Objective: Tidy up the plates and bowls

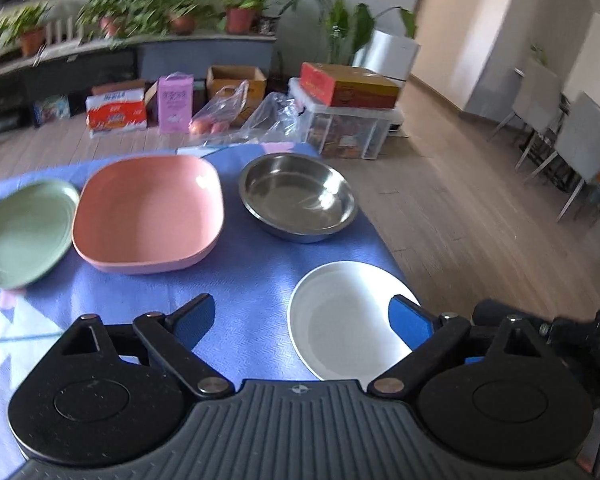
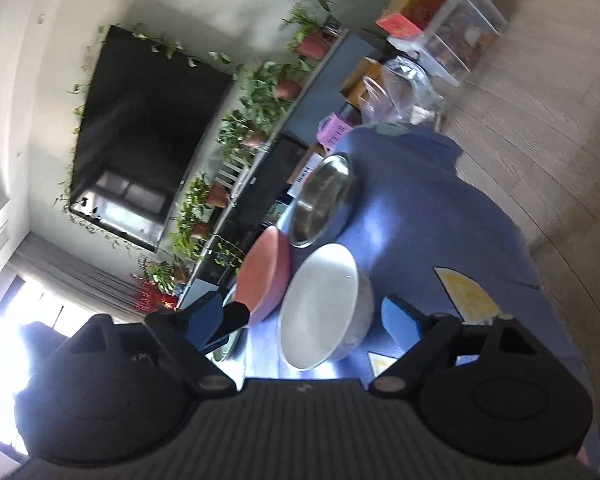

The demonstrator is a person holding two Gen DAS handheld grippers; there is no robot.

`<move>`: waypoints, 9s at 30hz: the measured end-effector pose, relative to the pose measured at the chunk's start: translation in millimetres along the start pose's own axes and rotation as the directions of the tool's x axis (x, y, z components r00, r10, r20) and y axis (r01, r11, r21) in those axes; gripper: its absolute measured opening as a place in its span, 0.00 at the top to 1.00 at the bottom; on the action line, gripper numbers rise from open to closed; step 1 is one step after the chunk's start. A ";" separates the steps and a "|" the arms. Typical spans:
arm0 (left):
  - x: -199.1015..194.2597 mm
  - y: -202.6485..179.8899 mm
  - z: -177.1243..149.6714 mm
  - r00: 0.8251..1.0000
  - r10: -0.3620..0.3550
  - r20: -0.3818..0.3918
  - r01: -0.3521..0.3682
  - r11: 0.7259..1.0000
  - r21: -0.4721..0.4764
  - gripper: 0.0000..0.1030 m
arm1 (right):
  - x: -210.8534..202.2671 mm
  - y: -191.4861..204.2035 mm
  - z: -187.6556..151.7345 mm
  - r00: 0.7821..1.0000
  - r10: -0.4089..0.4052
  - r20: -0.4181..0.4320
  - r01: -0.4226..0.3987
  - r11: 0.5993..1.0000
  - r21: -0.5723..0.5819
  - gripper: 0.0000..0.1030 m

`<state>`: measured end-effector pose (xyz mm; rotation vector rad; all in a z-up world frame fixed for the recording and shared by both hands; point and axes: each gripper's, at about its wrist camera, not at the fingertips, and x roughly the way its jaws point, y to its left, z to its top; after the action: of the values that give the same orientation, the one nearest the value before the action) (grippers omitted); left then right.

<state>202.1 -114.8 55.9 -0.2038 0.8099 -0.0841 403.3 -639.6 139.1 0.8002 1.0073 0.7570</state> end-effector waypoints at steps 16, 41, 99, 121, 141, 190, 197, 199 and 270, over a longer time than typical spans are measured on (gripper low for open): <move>21.6 -6.7 -2.5 0.999 0.003 -0.036 -0.003 1.000 -0.015 0.42 | 25.1 3.9 8.2 0.989 -0.136 -0.052 0.131 0.986 -0.101 0.25; 15.8 -7.4 -13.4 0.997 -0.029 -0.074 0.025 0.999 -0.044 0.77 | 30.6 7.2 2.3 0.976 -0.207 -0.058 0.196 0.967 -0.160 0.56; -211.8 88.6 -166.6 0.976 -0.151 0.157 0.170 0.978 -0.118 0.86 | -31.3 121.5 -172.1 0.986 -0.139 -0.094 0.077 0.872 -0.483 0.59; -203.2 92.6 -204.0 0.990 -0.110 0.089 0.116 0.991 -0.064 0.86 | -24.3 124.8 -227.6 0.953 -0.289 -0.090 0.160 0.733 -0.661 0.59; -205.6 63.8 -207.4 0.997 -0.014 0.070 -0.004 0.969 0.247 0.79 | -23.7 128.1 -243.6 0.944 -0.327 -0.046 0.177 0.618 -0.766 0.58; -208.9 72.8 -208.0 0.992 0.035 0.124 -0.069 0.958 0.278 0.62 | -46.7 116.5 -218.0 0.989 -0.151 -0.001 0.096 0.636 -0.765 0.34; -204.5 77.4 -204.1 0.990 0.051 0.129 -0.085 0.959 0.272 0.61 | -45.3 104.2 -226.9 0.976 -0.215 0.012 0.137 0.578 -0.805 0.43; -202.8 78.9 -203.5 0.990 0.055 0.128 -0.089 0.958 0.272 0.61 | -44.4 101.8 -228.8 0.977 -0.215 0.001 0.128 0.577 -0.807 0.43; -35.8 289.2 -27.7 0.979 0.108 0.175 -0.017 0.890 -0.455 0.44 | 200.1 124.5 -75.6 0.947 -0.015 -0.321 -0.061 0.972 -0.226 0.14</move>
<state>156.5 169.1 1.2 -0.6182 0.6279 0.1884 380.7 -393.1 136.6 0.4936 1.1731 1.0286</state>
